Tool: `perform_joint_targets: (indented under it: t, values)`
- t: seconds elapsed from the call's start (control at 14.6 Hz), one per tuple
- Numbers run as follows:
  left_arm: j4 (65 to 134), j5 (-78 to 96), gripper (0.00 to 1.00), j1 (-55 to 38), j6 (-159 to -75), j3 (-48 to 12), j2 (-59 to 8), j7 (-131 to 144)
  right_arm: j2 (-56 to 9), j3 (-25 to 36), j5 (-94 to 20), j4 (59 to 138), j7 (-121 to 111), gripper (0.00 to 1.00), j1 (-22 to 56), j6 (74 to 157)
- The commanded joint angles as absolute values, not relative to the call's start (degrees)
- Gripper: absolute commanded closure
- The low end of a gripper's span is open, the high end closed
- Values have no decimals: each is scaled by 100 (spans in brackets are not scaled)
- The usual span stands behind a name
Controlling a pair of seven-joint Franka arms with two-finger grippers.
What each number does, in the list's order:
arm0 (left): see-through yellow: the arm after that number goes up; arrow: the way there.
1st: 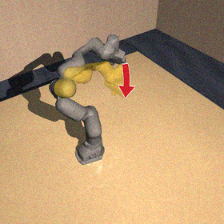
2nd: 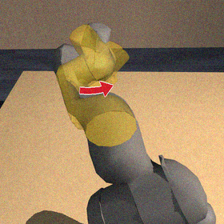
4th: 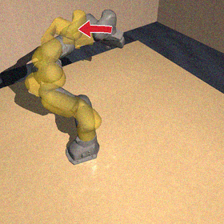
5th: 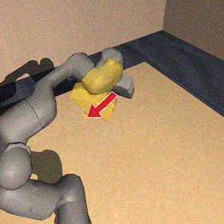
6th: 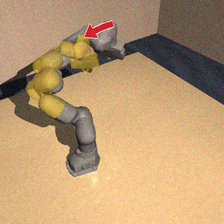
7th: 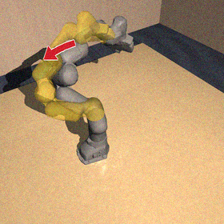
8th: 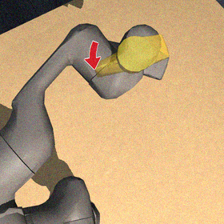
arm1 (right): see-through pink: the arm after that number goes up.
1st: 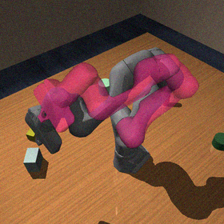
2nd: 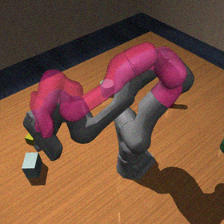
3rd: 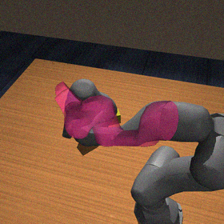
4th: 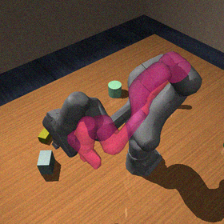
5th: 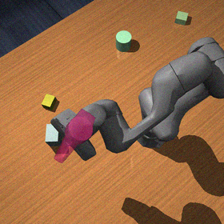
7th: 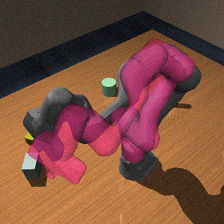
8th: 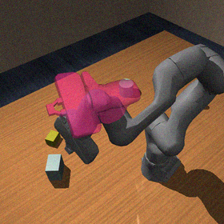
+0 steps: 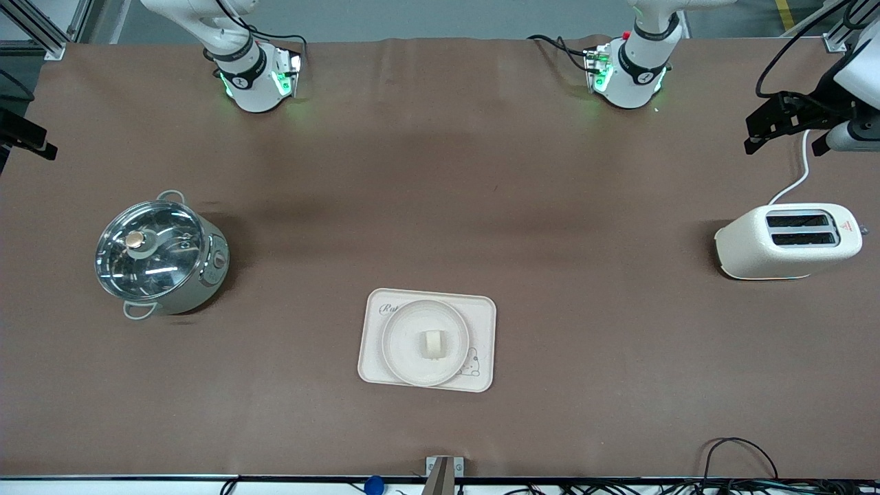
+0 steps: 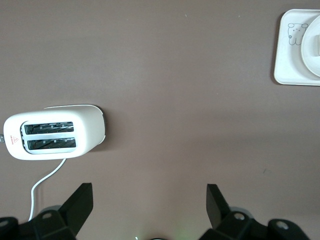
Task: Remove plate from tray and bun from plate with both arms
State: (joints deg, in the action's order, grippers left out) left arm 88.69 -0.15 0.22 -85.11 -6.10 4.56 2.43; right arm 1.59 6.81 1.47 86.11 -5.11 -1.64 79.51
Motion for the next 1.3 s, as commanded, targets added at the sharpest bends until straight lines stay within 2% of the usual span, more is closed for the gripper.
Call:
perform_joint_targets:
  t: [0.0, 0.41, 0.69, 0.96, 1.23]
  values:
    - [8728, -9, 0, 44, -8376, -606, 457, 193, 229, 659, 167, 8684, -562, 0, -176, 7954]
    - [8684, -9, 0, 44, -8385, -606, 413, 202, 229, 650, 158, 8745, -562, 0, -158, 7954]
    - [8657, -9, 0, 44, -8385, -606, 396, 202, 150, 650, -228, 8789, -475, 0, 78, 8155]
    - [8657, -9, 0, 44, -8385, -606, 396, 202, -622, 650, -755, 8789, 453, 0, 631, 8743]
    - [8657, -9, 0, 35, -8385, -606, 396, 202, -1316, 650, -817, 8780, 1037, 0, 1545, 9481]
